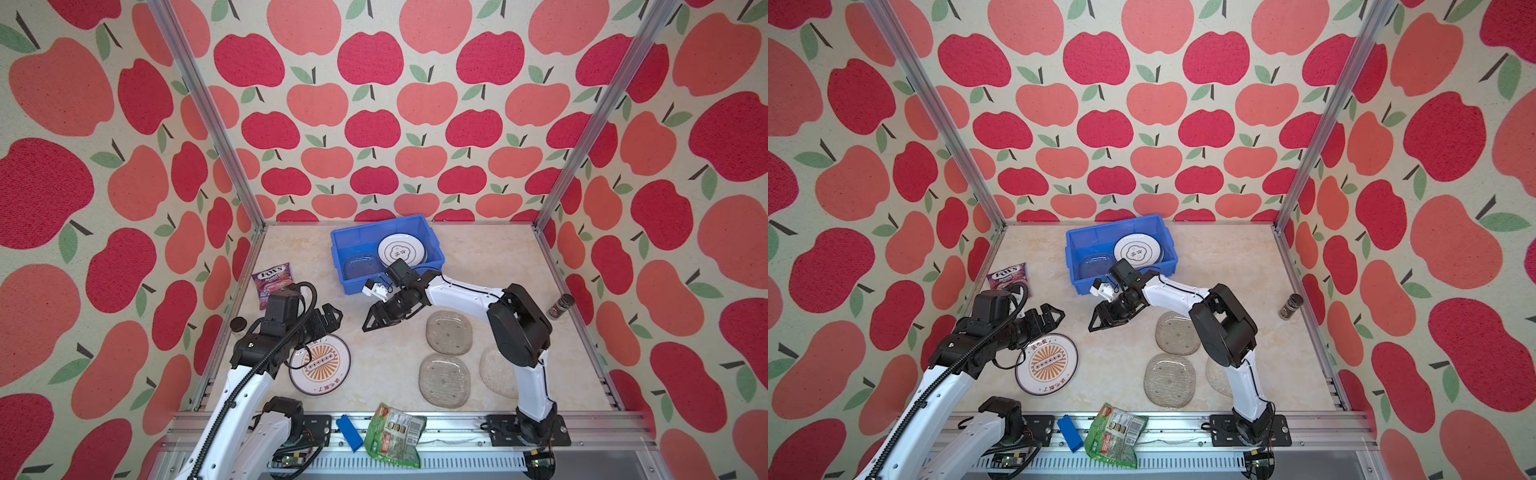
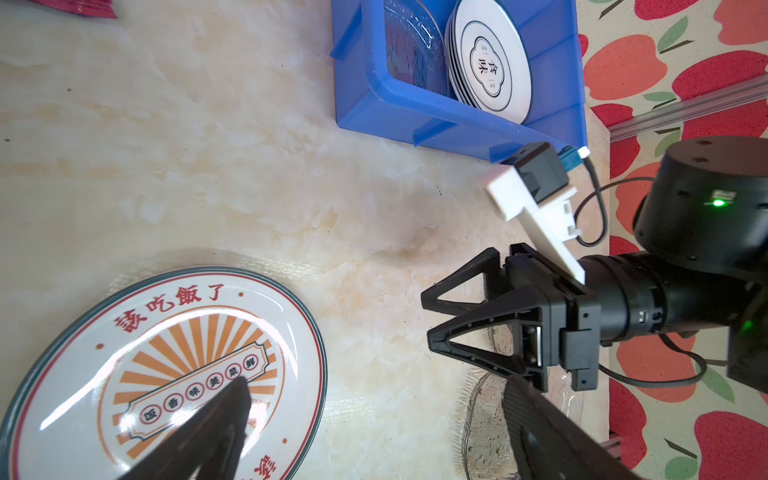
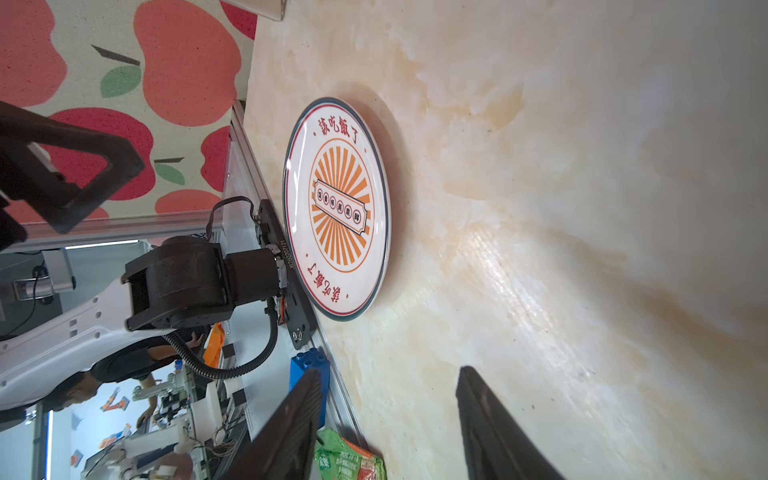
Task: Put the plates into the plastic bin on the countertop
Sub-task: 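Move the right gripper back to the orange sunburst plate, then grip the orange sunburst plate's rim with the right gripper and lift it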
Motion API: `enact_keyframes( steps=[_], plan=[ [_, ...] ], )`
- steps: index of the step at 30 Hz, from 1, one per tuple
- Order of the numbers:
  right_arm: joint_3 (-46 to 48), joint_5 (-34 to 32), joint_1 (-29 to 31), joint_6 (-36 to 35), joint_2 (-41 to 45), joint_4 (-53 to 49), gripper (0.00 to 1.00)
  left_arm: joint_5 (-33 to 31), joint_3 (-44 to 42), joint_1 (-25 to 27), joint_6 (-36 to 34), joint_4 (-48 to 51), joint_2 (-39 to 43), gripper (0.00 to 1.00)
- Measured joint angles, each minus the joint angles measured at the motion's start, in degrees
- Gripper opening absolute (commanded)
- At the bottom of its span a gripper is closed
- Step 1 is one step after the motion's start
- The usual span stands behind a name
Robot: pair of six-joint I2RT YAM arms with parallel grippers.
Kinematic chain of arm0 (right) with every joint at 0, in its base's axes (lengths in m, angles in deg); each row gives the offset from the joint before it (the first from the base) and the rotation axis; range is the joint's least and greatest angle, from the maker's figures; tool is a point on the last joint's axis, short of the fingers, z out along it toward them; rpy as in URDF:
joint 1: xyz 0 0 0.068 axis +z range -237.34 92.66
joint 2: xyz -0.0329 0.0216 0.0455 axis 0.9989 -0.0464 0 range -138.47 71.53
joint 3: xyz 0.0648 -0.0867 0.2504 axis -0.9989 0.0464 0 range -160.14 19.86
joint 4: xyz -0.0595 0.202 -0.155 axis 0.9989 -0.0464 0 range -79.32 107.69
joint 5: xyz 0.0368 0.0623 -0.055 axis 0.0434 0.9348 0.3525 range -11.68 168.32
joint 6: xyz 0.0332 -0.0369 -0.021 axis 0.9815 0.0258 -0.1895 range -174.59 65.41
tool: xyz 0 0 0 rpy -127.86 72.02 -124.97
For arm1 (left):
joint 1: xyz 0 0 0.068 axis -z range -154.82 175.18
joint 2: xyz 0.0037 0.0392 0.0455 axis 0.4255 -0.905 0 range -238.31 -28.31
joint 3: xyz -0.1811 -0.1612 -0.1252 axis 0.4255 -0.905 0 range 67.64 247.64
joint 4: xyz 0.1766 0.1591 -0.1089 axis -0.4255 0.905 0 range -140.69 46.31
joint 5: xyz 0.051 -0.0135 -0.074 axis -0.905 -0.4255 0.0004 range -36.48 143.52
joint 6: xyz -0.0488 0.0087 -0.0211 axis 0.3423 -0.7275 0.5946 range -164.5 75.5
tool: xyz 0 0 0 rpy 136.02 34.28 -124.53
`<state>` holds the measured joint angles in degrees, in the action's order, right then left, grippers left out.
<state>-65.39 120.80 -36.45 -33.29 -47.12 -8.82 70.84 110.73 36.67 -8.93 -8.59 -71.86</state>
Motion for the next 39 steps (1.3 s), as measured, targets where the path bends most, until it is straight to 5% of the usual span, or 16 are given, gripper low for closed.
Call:
enact_keyframes(
  steps=[14, 39],
  plan=[
    [-10.14, 6.97, 6.25, 2.93, -11.93, -0.02, 0.55, 0.79, -1.16, -2.1, -0.48, -0.35, -0.31, 0.97],
    [-20.61, 11.65, 7.67, 5.92, -22.14, -5.79, 0.26, 3.28, -2.25, -4.72, -0.83, -0.83, 0.85, 0.97]
  ],
)
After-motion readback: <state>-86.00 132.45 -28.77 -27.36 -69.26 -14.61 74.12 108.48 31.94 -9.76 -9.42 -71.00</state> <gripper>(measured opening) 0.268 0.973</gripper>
